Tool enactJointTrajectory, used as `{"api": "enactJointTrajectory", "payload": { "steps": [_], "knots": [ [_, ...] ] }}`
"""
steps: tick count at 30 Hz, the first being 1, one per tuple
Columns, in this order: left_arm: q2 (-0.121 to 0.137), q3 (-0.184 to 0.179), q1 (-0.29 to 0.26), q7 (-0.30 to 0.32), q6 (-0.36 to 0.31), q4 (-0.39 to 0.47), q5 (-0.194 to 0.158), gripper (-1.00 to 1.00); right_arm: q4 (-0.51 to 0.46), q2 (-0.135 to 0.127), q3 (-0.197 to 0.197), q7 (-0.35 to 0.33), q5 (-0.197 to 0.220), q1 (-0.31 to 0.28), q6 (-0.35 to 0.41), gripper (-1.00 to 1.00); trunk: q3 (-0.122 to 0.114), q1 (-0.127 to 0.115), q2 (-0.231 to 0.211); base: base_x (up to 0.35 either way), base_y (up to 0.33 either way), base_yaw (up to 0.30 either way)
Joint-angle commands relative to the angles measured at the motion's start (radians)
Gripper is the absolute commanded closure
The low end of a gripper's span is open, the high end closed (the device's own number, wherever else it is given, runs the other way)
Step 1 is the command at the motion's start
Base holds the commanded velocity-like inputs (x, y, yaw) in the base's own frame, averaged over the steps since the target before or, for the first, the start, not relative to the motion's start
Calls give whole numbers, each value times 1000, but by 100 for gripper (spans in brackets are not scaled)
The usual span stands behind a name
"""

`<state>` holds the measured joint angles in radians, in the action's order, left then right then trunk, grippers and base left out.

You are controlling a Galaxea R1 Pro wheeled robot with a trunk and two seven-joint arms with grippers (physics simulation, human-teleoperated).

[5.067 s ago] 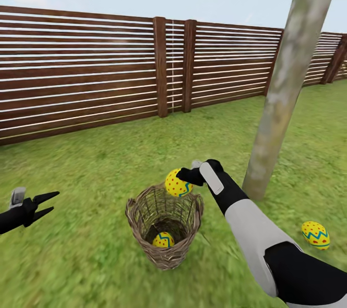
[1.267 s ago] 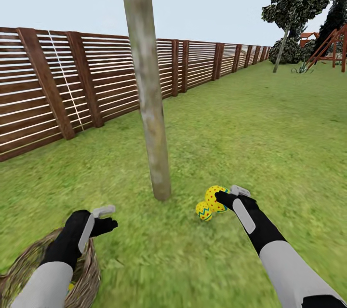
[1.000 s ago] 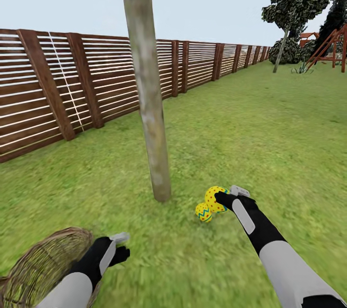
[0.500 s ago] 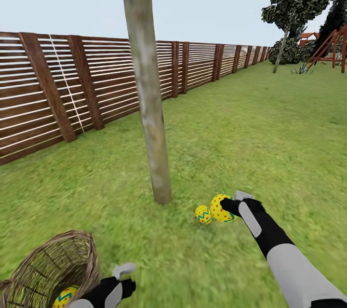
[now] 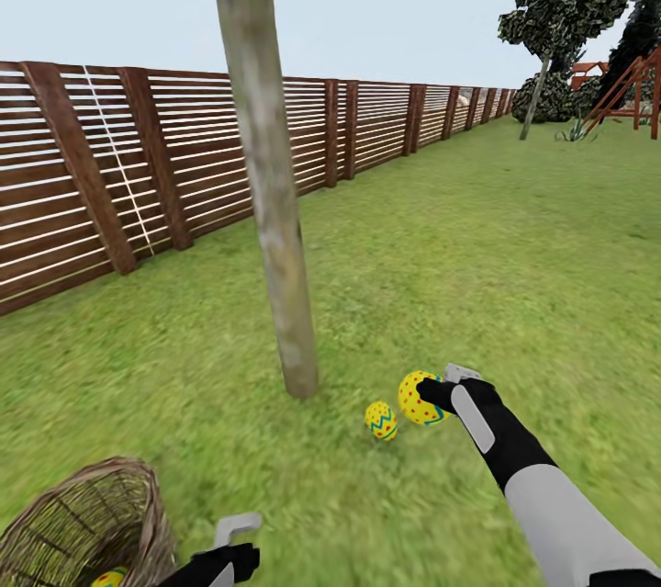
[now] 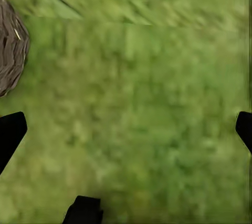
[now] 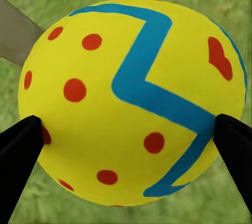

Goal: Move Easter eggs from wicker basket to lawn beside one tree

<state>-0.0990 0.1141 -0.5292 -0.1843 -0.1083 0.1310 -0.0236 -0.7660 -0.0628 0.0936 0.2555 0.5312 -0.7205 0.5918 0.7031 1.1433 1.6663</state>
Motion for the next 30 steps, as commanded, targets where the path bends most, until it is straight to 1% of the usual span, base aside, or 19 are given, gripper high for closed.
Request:
{"api": "enactJointTrajectory", "payload": {
  "steps": [1, 6, 15, 24, 30],
  "knots": [
    [-1, 6, 0, -3, -5, 2, -2, -100, -1, -2, 6, 9, 10, 0, 1, 100, 1, 0, 0, 248, -215, 0],
    [-1, 5, 1, -4, -4, 2, -2, -100, 0, -1, 5, 8, 10, 0, 0, 100, 1, 0, 0, 248, -240, 105],
    [-1, 5, 3, -4, -4, 2, -2, -100, 1, -11, 5, 7, 10, 0, 0, 100, 1, 0, 0, 224, -271, 263],
    [-1, 5, 3, -4, -2, 2, -2, -100, 1, -12, 3, 7, 10, 0, 0, 100, 0, 0, 0, 195, -289, 55],
    [-1, 4, 3, -4, -1, 2, -2, -100, 1, -10, 5, 7, 10, 0, 0, 100, -6, 0, 0, 195, -289, 184]
  ]
}}
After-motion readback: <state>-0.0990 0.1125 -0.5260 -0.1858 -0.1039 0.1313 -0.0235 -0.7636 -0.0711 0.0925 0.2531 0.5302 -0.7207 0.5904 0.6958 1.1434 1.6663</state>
